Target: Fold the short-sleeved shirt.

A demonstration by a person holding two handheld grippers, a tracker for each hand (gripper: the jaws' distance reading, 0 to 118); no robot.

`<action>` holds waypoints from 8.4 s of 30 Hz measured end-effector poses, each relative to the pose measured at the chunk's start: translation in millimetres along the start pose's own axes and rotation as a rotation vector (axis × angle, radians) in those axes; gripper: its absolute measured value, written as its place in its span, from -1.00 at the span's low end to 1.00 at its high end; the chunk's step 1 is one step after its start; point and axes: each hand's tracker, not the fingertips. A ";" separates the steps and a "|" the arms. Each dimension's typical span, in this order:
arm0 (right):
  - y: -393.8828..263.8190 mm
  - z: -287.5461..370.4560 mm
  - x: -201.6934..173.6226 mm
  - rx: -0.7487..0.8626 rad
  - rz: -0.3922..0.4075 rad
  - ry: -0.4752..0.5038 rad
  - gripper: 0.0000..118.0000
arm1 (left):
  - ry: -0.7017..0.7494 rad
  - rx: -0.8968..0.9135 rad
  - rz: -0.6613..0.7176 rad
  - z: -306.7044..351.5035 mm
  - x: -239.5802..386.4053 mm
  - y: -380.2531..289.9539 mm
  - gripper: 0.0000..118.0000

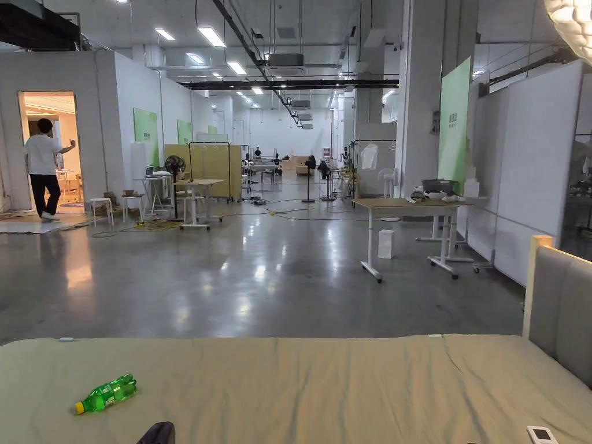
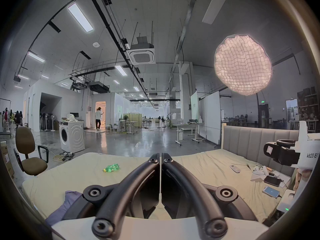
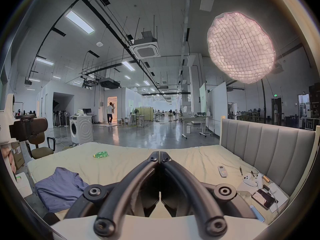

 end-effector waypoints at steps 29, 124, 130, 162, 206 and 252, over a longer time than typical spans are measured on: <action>-7.7 -9.3 -24.1 -0.090 0.944 0.038 -0.99 | -0.094 -0.189 -1.076 -28.0 26.7 -39.2 -0.98; -142.3 -24.2 -40.1 -0.630 -0.029 0.167 -0.99 | 0.145 -1.047 0.050 -180.2 -261.0 -312.3 0.20; -148.1 -22.3 -43.2 -0.657 -0.040 0.197 -0.99 | 0.138 -1.046 0.027 -188.8 -262.0 -302.7 -0.92; -150.6 112.4 87.2 -0.607 -0.253 -0.203 -0.99 | -1.047 -0.913 0.050 -120.3 306.2 -249.4 -0.96; -47.9 57.8 30.7 -0.187 -0.140 0.054 -0.99 | -0.105 -0.217 0.076 68.3 -45.1 -45.1 -1.00; -150.5 30.7 111.8 -0.535 -0.221 -0.117 -0.99 | -0.154 -1.147 -0.039 -274.7 -1.7 -306.8 -0.88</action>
